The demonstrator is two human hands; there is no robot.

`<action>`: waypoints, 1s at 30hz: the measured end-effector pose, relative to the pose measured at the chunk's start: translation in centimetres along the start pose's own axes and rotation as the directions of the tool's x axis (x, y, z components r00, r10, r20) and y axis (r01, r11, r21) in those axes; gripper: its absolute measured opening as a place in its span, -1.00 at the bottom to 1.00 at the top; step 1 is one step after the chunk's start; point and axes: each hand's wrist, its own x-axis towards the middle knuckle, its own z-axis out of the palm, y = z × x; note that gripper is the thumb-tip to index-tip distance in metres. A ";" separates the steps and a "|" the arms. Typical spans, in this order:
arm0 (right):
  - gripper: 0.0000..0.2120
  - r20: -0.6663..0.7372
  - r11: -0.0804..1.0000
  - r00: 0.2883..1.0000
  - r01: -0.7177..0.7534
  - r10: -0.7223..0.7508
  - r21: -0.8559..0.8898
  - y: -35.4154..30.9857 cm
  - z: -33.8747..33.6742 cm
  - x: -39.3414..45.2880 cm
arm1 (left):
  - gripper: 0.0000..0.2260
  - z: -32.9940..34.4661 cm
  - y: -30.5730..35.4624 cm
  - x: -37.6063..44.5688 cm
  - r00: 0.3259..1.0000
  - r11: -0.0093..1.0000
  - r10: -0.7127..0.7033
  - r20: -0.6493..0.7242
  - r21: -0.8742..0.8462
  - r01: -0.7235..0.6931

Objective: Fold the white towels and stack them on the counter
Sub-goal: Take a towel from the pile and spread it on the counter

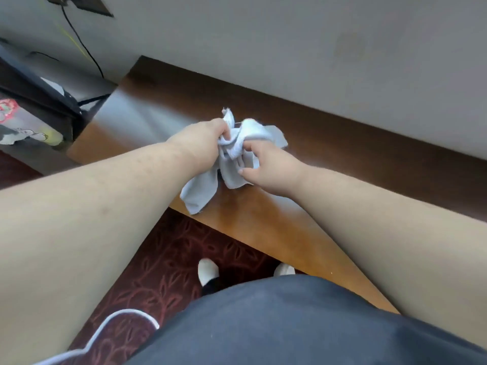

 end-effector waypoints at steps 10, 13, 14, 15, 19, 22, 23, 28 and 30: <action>-0.56 -0.112 0.771 0.771 -0.592 0.626 0.235 8.6 4.7 2.5 | -0.59 5.0 -2.3 10.3 0.961 0.915 0.071 0.268 0.365 -0.170; -0.51 -0.205 0.684 0.671 -0.600 0.713 0.414 9.4 5.5 4.7 | -0.53 6.2 -1.6 10.8 0.909 0.906 0.368 0.198 0.142 -0.398; -0.48 -0.206 0.643 0.644 -0.571 0.736 0.510 9.5 5.7 5.6 | -0.51 6.7 -1.3 11.0 0.896 0.915 0.371 0.244 0.067 -0.397; -0.44 -0.185 0.575 0.618 -0.523 0.764 0.629 9.2 5.9 6.7 | -0.51 7.3 -1.1 11.3 0.899 0.941 0.317 0.302 0.018 -0.338; -0.40 -0.051 0.293 0.560 -0.352 0.827 0.889 7.7 6.8 9.7 | -0.58 8.2 -1.6 12.4 0.877 0.979 0.202 0.435 -0.075 -0.188; -0.62 0.088 0.119 0.624 -0.282 0.776 0.952 6.8 7.0 9.5 | -0.71 7.0 -2.3 12.5 0.835 0.947 0.269 0.481 -0.290 -0.138; -0.66 0.114 0.083 0.642 -0.269 0.758 0.960 6.5 7.0 9.1 | -0.72 6.5 -2.4 12.4 0.822 0.923 0.287 0.492 -0.371 -0.100; -0.72 -0.055 0.250 0.649 -0.213 0.759 0.945 5.6 6.8 7.8 | -0.63 5.0 -1.8 12.5 0.816 0.859 0.363 0.449 -0.500 -0.107; -0.67 -0.147 0.351 0.625 -0.218 0.767 0.911 5.1 6.7 7.2 | -0.63 4.5 -1.2 12.7 0.793 0.880 0.408 0.453 -0.426 -0.209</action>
